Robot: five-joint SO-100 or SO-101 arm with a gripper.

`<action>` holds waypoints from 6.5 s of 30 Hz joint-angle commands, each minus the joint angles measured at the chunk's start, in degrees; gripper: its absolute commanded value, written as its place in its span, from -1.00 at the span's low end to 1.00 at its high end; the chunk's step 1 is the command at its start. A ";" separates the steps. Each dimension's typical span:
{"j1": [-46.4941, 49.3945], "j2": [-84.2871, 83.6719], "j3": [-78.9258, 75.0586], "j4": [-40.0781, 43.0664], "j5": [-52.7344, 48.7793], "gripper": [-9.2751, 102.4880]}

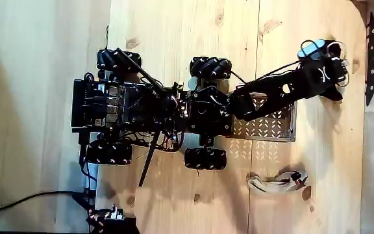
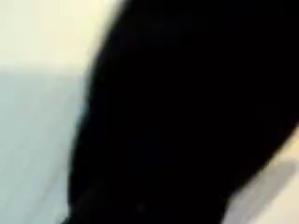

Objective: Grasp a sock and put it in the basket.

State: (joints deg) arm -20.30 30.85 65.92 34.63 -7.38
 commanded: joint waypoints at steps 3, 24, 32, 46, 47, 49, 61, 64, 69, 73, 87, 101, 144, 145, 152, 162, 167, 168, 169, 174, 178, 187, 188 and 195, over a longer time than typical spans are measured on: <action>0.88 -10.28 -21.01 15.73 5.36 -0.03; 1.32 -20.04 -23.91 18.63 7.65 -0.54; -2.11 -16.08 -23.38 19.25 6.24 -0.83; -9.32 13.27 -24.08 29.53 12.48 -0.83; -9.40 15.82 -24.08 30.59 14.06 -0.83; -9.23 20.57 -24.08 33.31 18.72 -0.83; -3.16 40.52 -23.29 50.19 29.62 -0.83; -0.26 45.09 -23.29 57.04 30.94 -0.83; 5.54 54.05 -23.29 68.82 34.37 -0.83; 10.72 59.59 -23.29 72.51 34.37 -0.83; 20.65 85.43 10.46 69.79 21.18 -0.83; 23.55 75.32 19.60 69.08 16.70 -0.82; 27.42 94.04 45.18 54.05 12.66 -0.83; 27.07 94.75 45.18 54.58 12.66 -0.83; 24.61 101.69 51.59 48.08 11.60 -0.83; 28.13 88.33 55.37 41.66 2.72 -0.81; 30.06 86.40 55.20 46.67 -0.35 -0.69; 30.59 86.13 55.20 47.64 -0.97 -0.66; 31.11 85.87 55.20 47.99 -2.29 -0.65; 32.52 82.97 55.20 47.72 -6.68 -0.58; 32.34 81.65 55.11 47.20 -6.77 -0.44; 30.76 79.28 55.37 44.56 -7.03 -0.22; 30.50 79.37 55.81 43.07 -6.68 -0.22; 29.97 76.55 57.74 24.35 -1.49 -0.78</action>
State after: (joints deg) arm 9.58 108.46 123.57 64.16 -10.02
